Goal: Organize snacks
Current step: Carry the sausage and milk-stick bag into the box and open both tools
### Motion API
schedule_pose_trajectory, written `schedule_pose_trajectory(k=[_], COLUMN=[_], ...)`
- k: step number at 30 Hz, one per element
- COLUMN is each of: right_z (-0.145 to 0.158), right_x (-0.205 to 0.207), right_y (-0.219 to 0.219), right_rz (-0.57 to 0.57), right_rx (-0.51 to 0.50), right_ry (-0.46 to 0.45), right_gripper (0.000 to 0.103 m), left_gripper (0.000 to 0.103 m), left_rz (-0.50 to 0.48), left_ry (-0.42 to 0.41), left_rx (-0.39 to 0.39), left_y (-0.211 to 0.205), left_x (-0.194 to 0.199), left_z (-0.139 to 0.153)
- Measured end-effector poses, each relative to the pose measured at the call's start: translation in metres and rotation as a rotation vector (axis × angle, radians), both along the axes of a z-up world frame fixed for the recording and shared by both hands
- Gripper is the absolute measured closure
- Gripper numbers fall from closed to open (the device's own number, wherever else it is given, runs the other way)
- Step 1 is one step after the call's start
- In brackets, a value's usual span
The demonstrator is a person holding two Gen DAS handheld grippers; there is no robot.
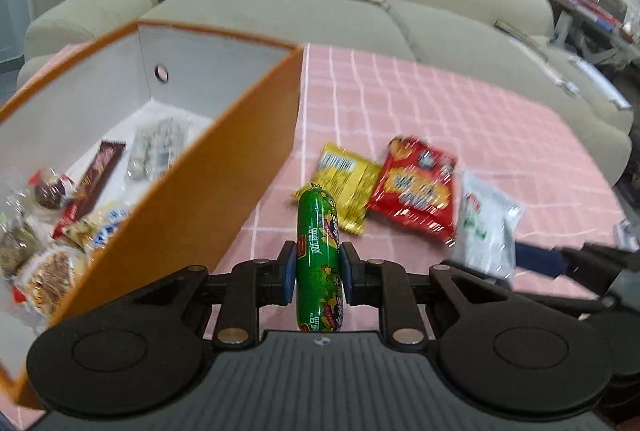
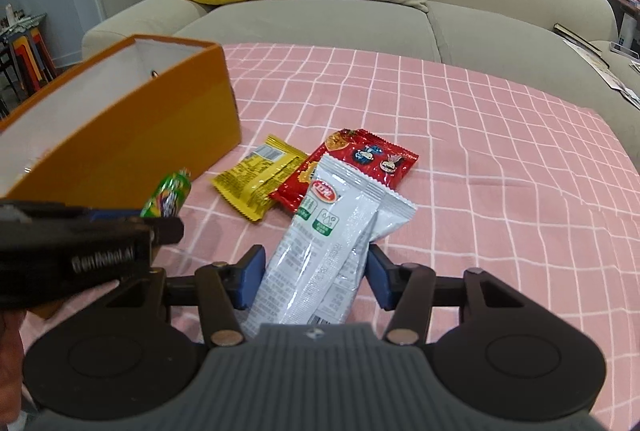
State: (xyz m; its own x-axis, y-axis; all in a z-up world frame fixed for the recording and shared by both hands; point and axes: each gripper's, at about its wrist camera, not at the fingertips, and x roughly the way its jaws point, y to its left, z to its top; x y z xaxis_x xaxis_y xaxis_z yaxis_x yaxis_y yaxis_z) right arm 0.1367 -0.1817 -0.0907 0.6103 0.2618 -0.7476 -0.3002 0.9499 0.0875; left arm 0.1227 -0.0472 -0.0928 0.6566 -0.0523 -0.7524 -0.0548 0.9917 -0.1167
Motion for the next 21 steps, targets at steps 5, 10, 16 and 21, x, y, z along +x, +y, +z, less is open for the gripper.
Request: schedule_pose_trajectory(k=[5, 10, 16, 21], right_z=[0.027, 0.060, 0.097, 0.120], right_x=[-0.013, -0.015, 0.000, 0.021], right_y=[0.002, 0.022, 0.070, 0.118], right_rz=[0.034, 0.117, 0.248, 0.329], right_rx=[0.037, 0.089, 0.122, 0.095], right_ry=[-0.026, -0.059, -0.036, 0.002], right_gripper=[0.051, 0.051, 0.051, 0.051], left_gripper=[0.079, 0.079, 0.079, 0.079], left_rz=[0.002, 0.019, 0.001, 0.031], left_ry=[-0.056, -0.098, -0.064, -0.035], left_rx=[-0.042, -0.055, -0.007, 0.030], left_y=[0.007, 0.033, 0.070, 0.106], left_x=[-0.014, -0.022, -0.014, -0.004], left_z=[0.035, 0.068, 0.096, 0.111])
